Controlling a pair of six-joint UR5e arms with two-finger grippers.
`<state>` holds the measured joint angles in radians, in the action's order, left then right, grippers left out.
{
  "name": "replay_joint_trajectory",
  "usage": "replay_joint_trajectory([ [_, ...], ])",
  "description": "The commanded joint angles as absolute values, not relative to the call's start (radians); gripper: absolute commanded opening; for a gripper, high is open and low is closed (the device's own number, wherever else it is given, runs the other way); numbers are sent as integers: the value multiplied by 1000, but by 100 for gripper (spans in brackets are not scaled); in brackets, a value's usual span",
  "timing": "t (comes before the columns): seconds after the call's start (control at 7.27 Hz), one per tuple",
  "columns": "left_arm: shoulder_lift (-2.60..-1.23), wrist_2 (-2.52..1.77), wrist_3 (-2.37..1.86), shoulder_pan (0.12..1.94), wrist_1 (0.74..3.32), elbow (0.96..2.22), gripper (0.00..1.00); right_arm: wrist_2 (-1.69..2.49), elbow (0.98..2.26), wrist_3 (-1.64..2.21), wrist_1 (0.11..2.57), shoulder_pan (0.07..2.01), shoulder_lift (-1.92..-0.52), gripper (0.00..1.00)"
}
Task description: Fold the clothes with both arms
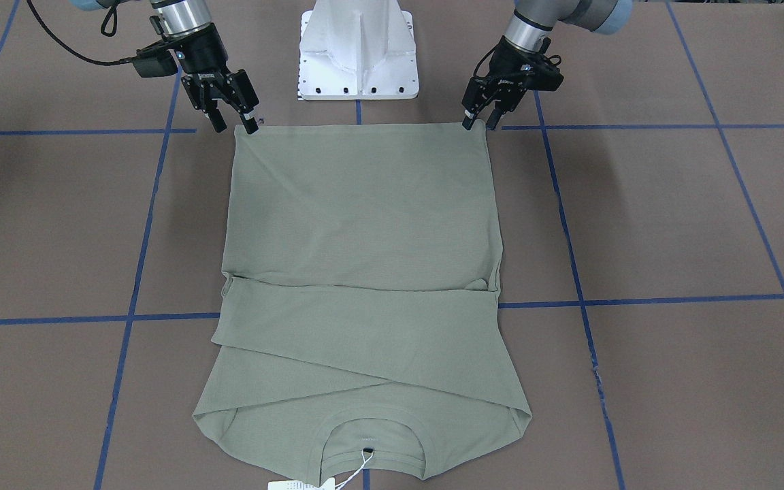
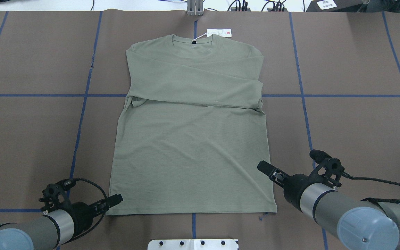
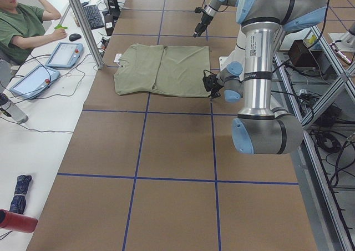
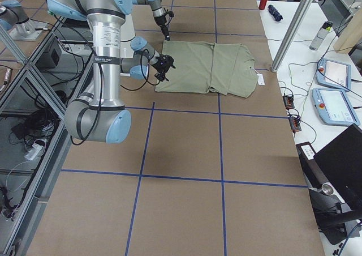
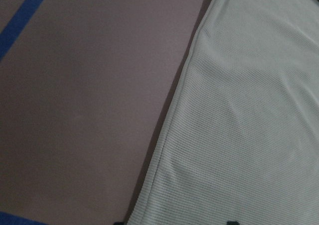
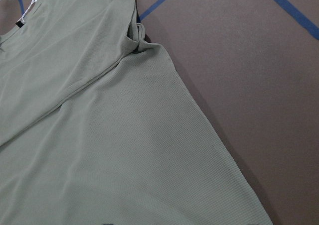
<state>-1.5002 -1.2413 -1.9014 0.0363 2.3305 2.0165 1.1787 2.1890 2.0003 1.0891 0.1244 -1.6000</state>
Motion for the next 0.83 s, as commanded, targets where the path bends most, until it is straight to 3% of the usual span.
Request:
replay_joint_trajectory([
  [0.0,-1499,-1243,-1893,35,2330,2013,74,1172,2189,2000,1089,118,-1600,92],
  [0.41,-1499,-1244,-1888,23,2330,2010,74,1164,2187,2000,1089,112,-1600,93],
  [0.69,-1502,-1244,-1888,15,2330,2002,68,1164,2187,2000,1089,113,-1600,94],
])
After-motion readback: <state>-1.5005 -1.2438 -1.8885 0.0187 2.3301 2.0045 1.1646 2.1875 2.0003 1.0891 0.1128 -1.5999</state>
